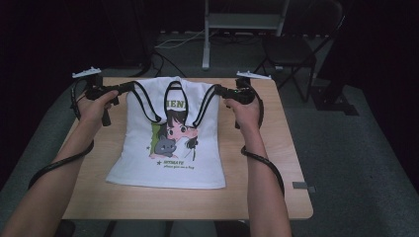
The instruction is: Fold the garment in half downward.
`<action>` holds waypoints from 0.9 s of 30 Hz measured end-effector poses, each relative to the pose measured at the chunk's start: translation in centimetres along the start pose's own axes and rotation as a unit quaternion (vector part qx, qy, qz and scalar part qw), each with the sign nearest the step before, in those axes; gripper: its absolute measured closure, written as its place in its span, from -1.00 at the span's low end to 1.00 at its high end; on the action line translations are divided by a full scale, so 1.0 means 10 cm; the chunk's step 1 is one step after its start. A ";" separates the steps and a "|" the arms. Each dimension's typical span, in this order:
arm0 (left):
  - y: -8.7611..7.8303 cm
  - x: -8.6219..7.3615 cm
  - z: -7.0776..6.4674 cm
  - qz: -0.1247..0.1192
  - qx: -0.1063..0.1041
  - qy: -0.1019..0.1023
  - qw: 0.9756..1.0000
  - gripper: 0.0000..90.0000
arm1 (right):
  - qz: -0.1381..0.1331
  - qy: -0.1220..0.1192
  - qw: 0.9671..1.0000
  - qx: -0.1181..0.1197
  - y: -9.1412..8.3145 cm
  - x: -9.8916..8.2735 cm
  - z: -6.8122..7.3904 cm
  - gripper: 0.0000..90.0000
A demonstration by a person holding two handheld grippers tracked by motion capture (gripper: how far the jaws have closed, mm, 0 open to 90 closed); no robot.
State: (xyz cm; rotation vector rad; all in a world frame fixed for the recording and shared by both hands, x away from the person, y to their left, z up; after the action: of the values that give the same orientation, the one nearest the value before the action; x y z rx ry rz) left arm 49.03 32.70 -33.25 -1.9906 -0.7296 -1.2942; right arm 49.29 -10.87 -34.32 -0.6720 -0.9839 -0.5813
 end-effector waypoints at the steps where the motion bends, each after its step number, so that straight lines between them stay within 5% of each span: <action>1: 0.00 0.00 0.00 0.000 0.000 0.000 1.000 0.85 | -0.001 0.000 1.000 0.001 0.00 0.00 0.00 0.81; 27: -0.13 -0.21 -0.01 0.009 -0.012 0.007 1.000 0.85 | 0.000 0.010 0.999 0.044 -0.11 -0.23 -0.01 0.81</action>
State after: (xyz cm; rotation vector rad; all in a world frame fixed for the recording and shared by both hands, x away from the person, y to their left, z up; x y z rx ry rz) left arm 47.28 33.23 -34.94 -2.0006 -0.6905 -1.3105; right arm 47.51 -11.32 -36.12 -0.5865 -0.9849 -0.5411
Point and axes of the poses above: each handheld gripper's, and its own axes: y roughly forward along the jaws, x roughly out of its top, z roughly to its left, the point moved 1 cm from there along y, roughly forward along the jaws, and after that the axes turned 5 degrees about -z, right-handed, at the moved point
